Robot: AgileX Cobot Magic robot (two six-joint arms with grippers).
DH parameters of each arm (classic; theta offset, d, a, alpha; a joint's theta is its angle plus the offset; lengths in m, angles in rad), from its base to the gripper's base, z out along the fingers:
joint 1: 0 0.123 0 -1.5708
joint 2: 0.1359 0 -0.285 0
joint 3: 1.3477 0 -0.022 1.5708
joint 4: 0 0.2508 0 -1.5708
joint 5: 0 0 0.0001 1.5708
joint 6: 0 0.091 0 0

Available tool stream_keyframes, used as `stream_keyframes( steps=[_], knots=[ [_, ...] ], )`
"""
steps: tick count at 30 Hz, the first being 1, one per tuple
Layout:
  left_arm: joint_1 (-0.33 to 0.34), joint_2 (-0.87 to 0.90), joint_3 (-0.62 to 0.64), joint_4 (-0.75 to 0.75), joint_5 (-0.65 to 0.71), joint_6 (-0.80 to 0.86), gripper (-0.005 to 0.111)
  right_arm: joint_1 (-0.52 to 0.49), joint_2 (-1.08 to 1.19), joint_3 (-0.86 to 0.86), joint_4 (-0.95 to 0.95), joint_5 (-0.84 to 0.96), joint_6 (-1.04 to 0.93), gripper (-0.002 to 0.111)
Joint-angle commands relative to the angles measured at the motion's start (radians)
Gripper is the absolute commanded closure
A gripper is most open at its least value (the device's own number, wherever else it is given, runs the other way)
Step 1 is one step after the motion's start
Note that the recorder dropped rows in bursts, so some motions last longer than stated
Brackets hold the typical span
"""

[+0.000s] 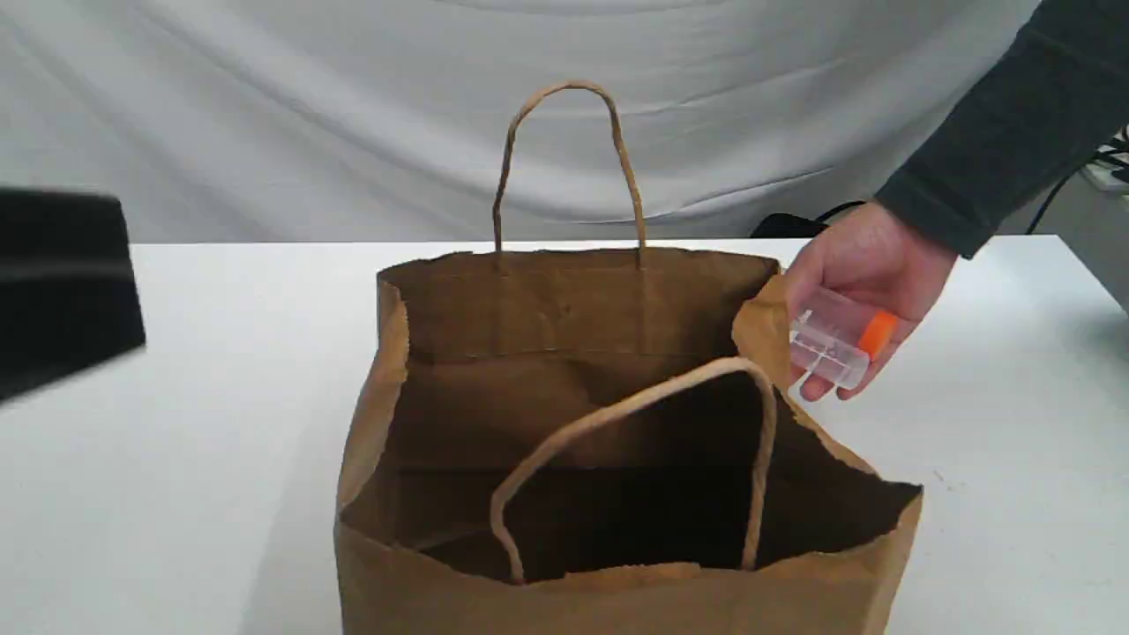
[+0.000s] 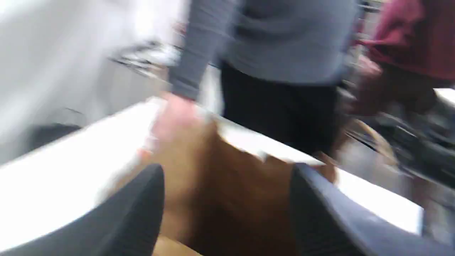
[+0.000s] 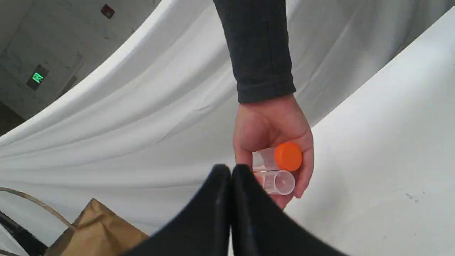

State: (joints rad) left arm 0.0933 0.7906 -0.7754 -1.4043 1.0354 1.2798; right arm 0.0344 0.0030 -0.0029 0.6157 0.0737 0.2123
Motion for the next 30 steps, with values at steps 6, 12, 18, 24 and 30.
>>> stream_keyframes(
  steps=[6,12,18,24,30],
  knots=[
    [-0.004,0.052,-0.221,0.165,-0.637,0.029,0.07,0.005,-0.003,0.003,-0.003,0.009,-0.007,0.108],
    [-0.004,0.168,-0.323,0.683,-0.642,-0.276,0.072,0.005,-0.003,0.003,-0.003,0.009,-0.007,0.108],
    [-0.004,0.239,-0.354,1.282,-0.544,-0.789,0.092,0.005,-0.003,0.003,-0.003,0.01,-0.007,0.108],
    [-0.004,0.236,-0.403,1.2,-0.107,-0.951,0.107,0.005,-0.003,0.003,-0.003,0.01,-0.007,0.108],
    [-0.015,0.233,-0.373,0.447,0.186,-0.476,0.107,0.005,-0.003,0.003,-0.034,0.01,-0.007,0.108]
  ],
)
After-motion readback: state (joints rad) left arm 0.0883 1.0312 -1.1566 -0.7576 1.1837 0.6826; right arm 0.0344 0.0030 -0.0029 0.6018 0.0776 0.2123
